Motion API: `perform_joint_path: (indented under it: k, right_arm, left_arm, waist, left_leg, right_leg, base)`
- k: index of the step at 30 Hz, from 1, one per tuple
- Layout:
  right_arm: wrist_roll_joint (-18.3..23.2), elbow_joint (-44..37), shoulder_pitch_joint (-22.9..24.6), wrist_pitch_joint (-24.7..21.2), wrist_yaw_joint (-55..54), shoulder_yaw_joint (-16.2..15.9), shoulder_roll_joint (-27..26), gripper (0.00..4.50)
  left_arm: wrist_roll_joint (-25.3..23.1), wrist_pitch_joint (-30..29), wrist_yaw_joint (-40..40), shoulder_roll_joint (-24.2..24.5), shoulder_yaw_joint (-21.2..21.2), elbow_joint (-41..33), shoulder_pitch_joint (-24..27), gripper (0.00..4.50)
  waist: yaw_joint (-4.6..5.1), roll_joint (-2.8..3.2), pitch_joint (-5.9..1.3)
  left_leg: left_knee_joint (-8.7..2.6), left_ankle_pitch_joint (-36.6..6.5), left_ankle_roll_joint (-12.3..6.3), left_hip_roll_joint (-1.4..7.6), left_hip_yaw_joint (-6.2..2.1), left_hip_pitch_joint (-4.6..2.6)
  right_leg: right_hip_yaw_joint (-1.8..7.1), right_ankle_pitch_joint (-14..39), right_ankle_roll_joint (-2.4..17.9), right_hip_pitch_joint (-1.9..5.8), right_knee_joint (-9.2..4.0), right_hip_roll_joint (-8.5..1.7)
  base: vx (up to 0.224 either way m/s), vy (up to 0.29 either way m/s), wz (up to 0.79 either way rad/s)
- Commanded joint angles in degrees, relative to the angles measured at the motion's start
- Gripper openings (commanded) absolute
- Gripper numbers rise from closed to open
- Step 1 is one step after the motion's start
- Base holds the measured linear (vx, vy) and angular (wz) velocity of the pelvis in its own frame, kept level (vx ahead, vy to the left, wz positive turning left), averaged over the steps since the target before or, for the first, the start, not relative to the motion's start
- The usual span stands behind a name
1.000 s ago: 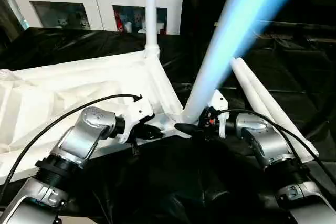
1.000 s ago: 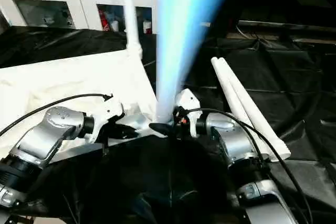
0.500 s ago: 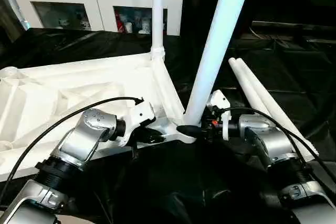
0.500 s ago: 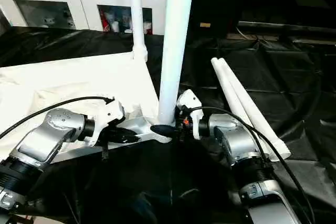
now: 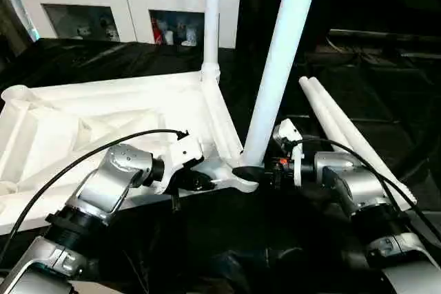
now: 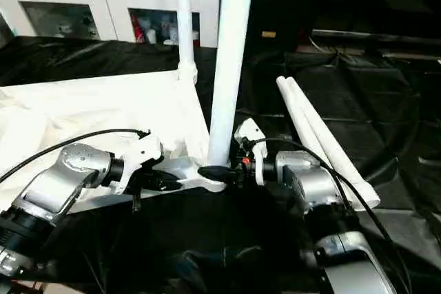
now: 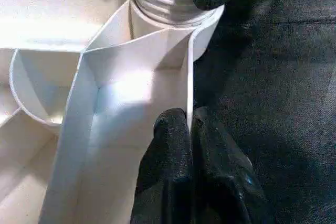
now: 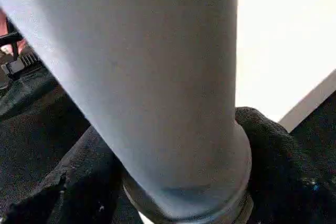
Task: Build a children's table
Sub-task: Insert table leg to table base
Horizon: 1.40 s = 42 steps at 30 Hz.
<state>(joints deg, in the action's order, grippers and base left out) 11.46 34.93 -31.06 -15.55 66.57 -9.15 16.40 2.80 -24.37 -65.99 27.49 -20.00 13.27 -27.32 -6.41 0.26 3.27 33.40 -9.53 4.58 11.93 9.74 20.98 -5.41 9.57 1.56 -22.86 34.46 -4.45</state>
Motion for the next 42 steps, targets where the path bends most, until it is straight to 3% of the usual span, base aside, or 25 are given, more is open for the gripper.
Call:
perform_joint_path:
  k: [1, 14, 18, 19, 22, 24, 26, 29, 30, 31, 34, 35, 36, 37, 38, 39, 40, 41, 42]
  right_arm:
    - [-3.89, 5.08, 2.83, -0.28, -2.57, -2.39, 0.31, 2.79]
    - [-5.15, 7.22, 2.96, 3.88, -4.54, -2.99, -0.51, 2.79]
    - [-5.01, 10.54, 1.70, 5.35, -11.31, -0.51, -2.57, 2.79]
    - [-4.80, 13.57, 0.35, 5.93, -17.51, 1.62, -4.35, 2.79]
    - [-3.80, 17.77, -1.52, 6.10, -25.80, 4.46, -7.68, 2.78]
    - [-3.12, 19.90, -2.49, 5.99, -29.70, 5.70, -9.57, 2.77]
    - [-2.23, 22.10, -3.68, 5.44, -33.91, 7.08, -11.42, 2.77]
    - [-0.48, 25.65, -5.68, 5.18, -38.69, 9.24, -14.22, 2.77]
    - [0.17, 27.12, -6.57, 5.15, -40.53, 10.14, -15.42, 2.77]
    - [-0.06, 28.06, -7.23, 5.44, -42.18, 10.16, -16.36, 2.77]
    - [-1.20, 29.99, -8.51, 6.38, -44.78, 10.25, -18.07, 2.77]
    - [-1.20, 29.99, -8.51, 6.38, -44.78, 10.25, -18.07, 2.77]
    - [-1.57, 30.54, -8.87, 6.60, -45.22, 10.29, -18.63, 2.77]
    - [-1.87, 30.93, -9.05, 6.72, -45.34, 10.35, -18.91, 2.77]
    - [-2.35, 31.40, -9.21, 6.98, -45.15, 10.18, -19.06, 2.77]
    - [-2.73, 31.62, -9.26, 7.19, -44.95, 9.94, -19.06, 2.77]
    - [-3.04, 31.82, -9.33, 7.39, -44.85, 9.82, -19.08, 2.77]
    - [-3.59, 32.12, -9.51, 7.20, -44.97, 9.47, -19.07, 2.77]
    - [-4.08, 32.37, -9.68, 6.98, -45.14, 9.18, -19.06, 2.77]
  left_arm:
    - [2.39, 2.07, -1.44, -0.68, 1.10, -2.49, -1.58, 0.00]
    - [2.18, 2.17, -1.18, -0.54, 1.08, -2.15, -1.57, 0.00]
    - [2.23, 1.03, 0.91, -1.87, 1.96, -1.09, -2.18, 0.00]
    - [1.96, -0.18, 4.26, -3.90, 3.04, 0.68, -3.60, 0.00]
    - [1.01, -1.51, 10.32, -8.02, 4.20, 4.19, -6.42, 0.00]
    - [0.50, -2.22, 13.49, -10.51, 4.48, 6.01, -7.89, 0.00]
    - [-0.35, -2.83, 17.28, -13.25, 4.61, 8.12, -9.35, 0.00]
    - [-1.10, -3.54, 21.00, -17.05, 4.14, 10.28, -10.72, 0.00]
    - [-1.41, -3.75, 22.29, -18.60, 3.82, 10.98, -11.14, 0.00]
    - [-1.72, -4.05, 23.30, -20.04, 3.34, 11.24, -11.34, 0.00]
    - [-2.71, -3.57, 24.50, -21.92, 2.05, 11.92, -11.61, 0.00]
    - [-2.71, -3.57, 24.50, -21.92, 2.05, 11.92, -11.61, 0.00]
    - [-3.04, -3.33, 24.72, -22.18, 1.71, 12.24, -11.62, 0.00]
    - [-3.20, -3.10, 24.82, -22.10, 1.63, 12.59, -11.65, 0.00]
    - [-3.29, -2.86, 24.88, -21.81, 1.82, 12.99, -11.69, 0.00]
    - [-3.35, -2.73, 24.92, -21.54, 1.99, 13.23, -11.73, 0.00]
    - [-3.40, -2.65, 24.96, -21.36, 2.12, 13.39, -11.76, 0.00]
    - [-3.53, -2.63, 24.98, -21.17, 2.30, 13.44, -11.71, 0.00]
    - [-3.67, -2.64, 25.00, -21.04, 2.47, 13.46, -11.66, 0.00]
  waist:
    - [0.12, 0.85, -4.08]
    - [0.32, 1.01, -4.01]
    - [0.75, 1.07, -3.76]
    - [1.24, 1.03, -3.55]
    - [1.89, 1.06, -3.11]
    - [2.15, 0.94, -3.10]
    - [2.39, 1.06, -2.99]
    - [2.64, 1.66, -3.00]
    - [2.93, 1.58, -3.03]
    - [3.18, 1.67, -2.82]
    - [4.03, 2.08, -2.65]
    - [4.68, 2.14, -2.42]
    - [4.68, 2.59, -2.38]
    - [4.55, 2.84, -2.28]
    - [3.96, 2.84, -1.95]
    - [3.72, 2.58, -1.83]
    - [3.95, 1.54, -1.60]
    - [4.51, 1.09, -0.83]
    - [5.53, 0.26, -1.07]
  left_leg:
    - [-3.85, -15.51, -0.25, 1.45, -0.32, -0.84]
    - [-3.93, -17.16, -0.21, 1.40, -0.41, -0.94]
    - [-4.06, -19.06, 0.34, 1.25, -0.54, -0.90]
    - [-4.10, -20.92, 0.99, 1.14, -0.60, -1.24]
    - [-3.99, -23.83, 1.53, 0.83, -0.79, -1.73]
    - [-3.72, -25.59, 1.46, 0.56, -1.14, -2.34]
    - [-3.86, -26.14, 1.19, 0.60, -1.21, -2.23]
    - [-3.88, -29.63, 1.14, 0.81, -1.56, -3.14]
    - [-4.09, -30.23, 1.09, 0.86, -1.75, -2.81]
    - [-4.17, -31.98, 1.11, 0.90, -1.85, -2.85]
    - [-3.97, -36.73, 1.13, 1.00, -2.12, -3.96]
    - [-4.51, -39.39, 1.04, 1.47, -2.52, -3.62]
    - [-5.13, -41.28, 1.21, 1.87, -2.85, -3.22]
    - [-6.10, -43.28, 1.35, 2.50, -3.11, -2.44]
    - [-8.80, -49.53, 2.44, 3.65, -2.57, -1.87]
    - [-9.09, -49.98, 2.68, 3.35, -2.09, -2.10]
    - [-6.37, -47.75, 2.75, 1.33, -1.04, -5.02]
    - [-3.29, -45.35, 2.43, -0.33, -0.76, -7.77]
    - [2.80, -33.52, 0.75, -2.53, -0.06, -8.12]
  right_leg:
    - [2.81, 15.32, 11.10, 2.91, -4.14, -3.77]
    - [2.78, 17.03, 10.87, 2.83, -4.33, -3.71]
    - [2.67, 20.31, 10.31, 2.76, -4.62, -3.87]
    - [2.57, 23.71, 9.46, 2.45, -5.03, -3.81]
    - [2.05, 31.07, 7.07, 2.13, -6.06, -3.92]
    - [1.11, 36.53, 3.97, 2.06, -7.29, -4.08]
    - [0.87, 36.40, 3.57, 2.08, -7.48, -3.99]
    - [0.14, 35.30, 3.68, 1.74, -8.04, -3.90]
    - [-0.26, 34.13, 3.59, 2.19, -8.08, -3.89]
    - [-0.85, 34.22, 3.12, 2.08, -8.29, -3.77]
    - [-2.43, 35.34, 1.65, 1.93, -9.25, -4.03]
    - [-3.48, 34.12, 0.94, 2.60, -9.12, -3.83]
    - [-3.46, 32.89, 0.78, 3.23, -8.44, -3.66]
    - [-2.71, 30.80, 1.19, 3.93, -6.90, -3.53]
    - [-1.13, 25.67, 3.54, 4.53, -3.00, -2.52]
    - [-0.78, 26.84, 3.88, 4.17, -2.88, -2.35]
    - [-1.09, 36.27, 3.08, 0.99, -6.81, -2.77]
    - [-3.67, 45.73, 0.34, -1.82, -11.39, -2.61]
    - [-7.27, 55.69, -6.01, -2.24, -15.28, -4.01]
  base:
    - [0.000, 0.000, 0.00]
    - [0.000, 0.000, 0.00]
    - [0.000, 0.000, 0.00]
    - [0.000, 0.000, 0.00]
    - [0.000, 0.000, 0.00]
    - [0.000, 0.000, 0.00]
    - [0.000, 0.000, 0.00]
    - [0.000, 0.000, 0.00]
    - [0.000, 0.000, 0.00]
    - [0.000, 0.000, 0.00]
    - [0.000, 0.000, 0.00]
    - [0.000, 0.000, 0.00]
    - [0.000, 0.000, 0.00]
    - [0.000, 0.000, 0.00]
    - [0.000, 0.000, 0.00]
    - [0.000, 0.000, 0.00]
    - [0.017, -0.050, 0.13]
    - [0.019, -0.061, -0.02]
    - [0.019, -0.061, -0.02]
